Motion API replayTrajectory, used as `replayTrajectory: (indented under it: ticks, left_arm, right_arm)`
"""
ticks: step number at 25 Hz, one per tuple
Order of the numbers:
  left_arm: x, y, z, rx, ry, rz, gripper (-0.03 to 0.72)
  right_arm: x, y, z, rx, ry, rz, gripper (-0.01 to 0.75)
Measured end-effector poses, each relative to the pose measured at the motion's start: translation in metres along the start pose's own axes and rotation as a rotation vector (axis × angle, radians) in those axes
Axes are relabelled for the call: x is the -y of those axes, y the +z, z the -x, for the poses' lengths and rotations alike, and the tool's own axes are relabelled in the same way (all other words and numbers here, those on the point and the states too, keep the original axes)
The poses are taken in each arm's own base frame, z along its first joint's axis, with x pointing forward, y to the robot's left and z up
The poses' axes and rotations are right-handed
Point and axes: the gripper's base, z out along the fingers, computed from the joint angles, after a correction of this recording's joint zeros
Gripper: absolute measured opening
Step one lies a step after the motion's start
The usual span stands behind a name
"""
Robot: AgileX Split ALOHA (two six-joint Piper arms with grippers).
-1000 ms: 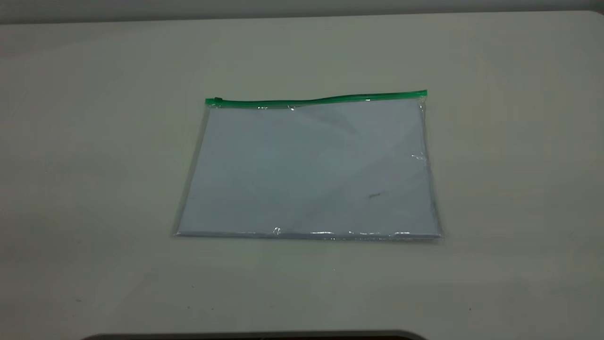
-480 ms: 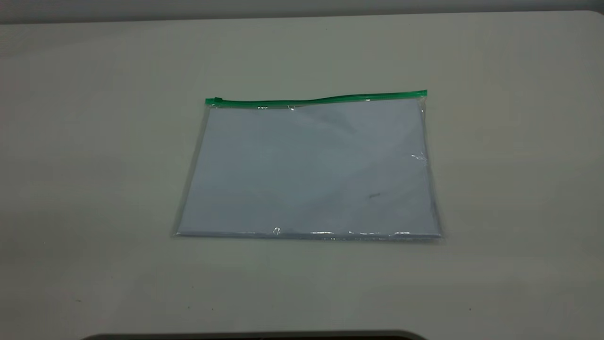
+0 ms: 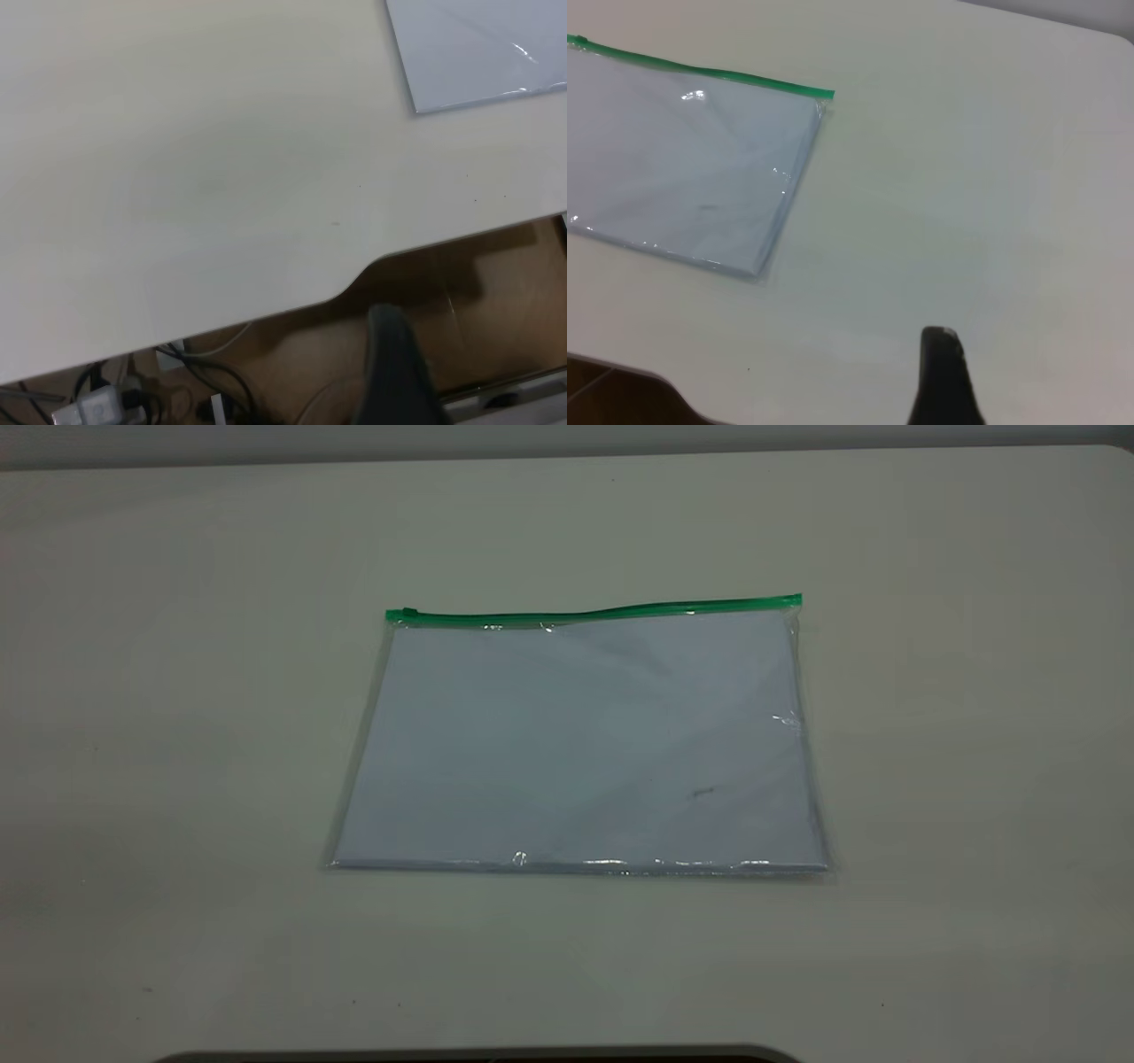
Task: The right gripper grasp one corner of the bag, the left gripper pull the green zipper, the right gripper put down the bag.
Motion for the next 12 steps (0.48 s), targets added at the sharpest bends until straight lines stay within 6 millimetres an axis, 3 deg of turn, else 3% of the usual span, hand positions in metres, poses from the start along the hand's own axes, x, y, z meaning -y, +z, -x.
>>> replayTrajectory:
  ticks: [12]
  left_arm:
    - [0.002,-0.010,-0.012,0.120,-0.045,0.077,0.536]
  right_arm:
    - [0.000,0.000,0.000,0.001,0.000,0.000,0.562]
